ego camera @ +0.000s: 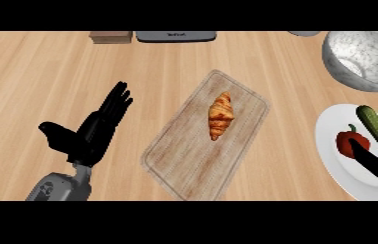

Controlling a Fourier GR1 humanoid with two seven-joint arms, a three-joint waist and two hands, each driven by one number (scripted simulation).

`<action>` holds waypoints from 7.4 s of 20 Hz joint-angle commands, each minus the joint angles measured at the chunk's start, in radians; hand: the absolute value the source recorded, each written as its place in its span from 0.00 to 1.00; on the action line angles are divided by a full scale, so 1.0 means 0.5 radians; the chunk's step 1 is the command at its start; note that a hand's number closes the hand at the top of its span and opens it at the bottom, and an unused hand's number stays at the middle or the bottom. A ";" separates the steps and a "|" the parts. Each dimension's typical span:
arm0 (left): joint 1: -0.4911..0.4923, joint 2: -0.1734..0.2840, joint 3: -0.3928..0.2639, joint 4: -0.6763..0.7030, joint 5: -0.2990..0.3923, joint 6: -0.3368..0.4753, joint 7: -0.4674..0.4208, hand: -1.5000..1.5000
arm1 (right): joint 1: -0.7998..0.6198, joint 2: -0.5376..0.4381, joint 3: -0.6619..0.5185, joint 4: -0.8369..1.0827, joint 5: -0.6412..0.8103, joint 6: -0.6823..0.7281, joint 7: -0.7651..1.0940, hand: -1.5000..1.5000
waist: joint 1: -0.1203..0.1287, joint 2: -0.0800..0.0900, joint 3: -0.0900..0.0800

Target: Pick the bell pepper from the plate and place it in the bowl

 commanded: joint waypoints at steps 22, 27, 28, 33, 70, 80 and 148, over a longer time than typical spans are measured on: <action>-0.102 -0.029 -0.011 -0.018 -0.015 -0.060 0.112 0.50 | -0.687 -0.255 0.066 -0.058 0.375 1.646 2.372 0.00 | 0.114 0.004 0.012; -0.079 -0.103 -0.051 0.052 -0.022 -0.078 0.079 0.50 | -0.709 -0.174 0.038 0.085 0.353 1.750 2.374 0.00 | 0.083 0.006 0.013; -0.024 -0.093 -0.041 0.047 -0.040 -0.056 0.054 0.50 | -0.692 -0.139 0.008 0.049 0.333 1.782 2.374 0.00 | 0.077 -0.001 0.012; 0.028 -0.021 0.022 -0.007 0.010 -0.164 0.027 0.50 | -0.730 -0.022 0.007 0.161 0.384 1.802 2.374 0.00 | 0.093 0.001 0.014; -0.098 -0.227 0.189 0.104 -0.192 -0.238 0.139 0.50 | -0.686 0.367 -0.375 0.411 1.042 1.651 1.773 1.00 | 0.062 0.002 0.021; -0.001 -0.274 0.199 0.018 -0.264 -0.279 0.144 0.50 | -0.788 0.399 -0.380 0.631 1.180 1.661 1.623 1.00 | 0.070 0.003 0.021; -0.061 -0.489 0.220 -0.012 -0.448 -0.372 0.235 0.50 | -2.247 -0.495 -0.722 2.362 1.572 1.334 0.301 1.00 | 0.225 0.075 0.032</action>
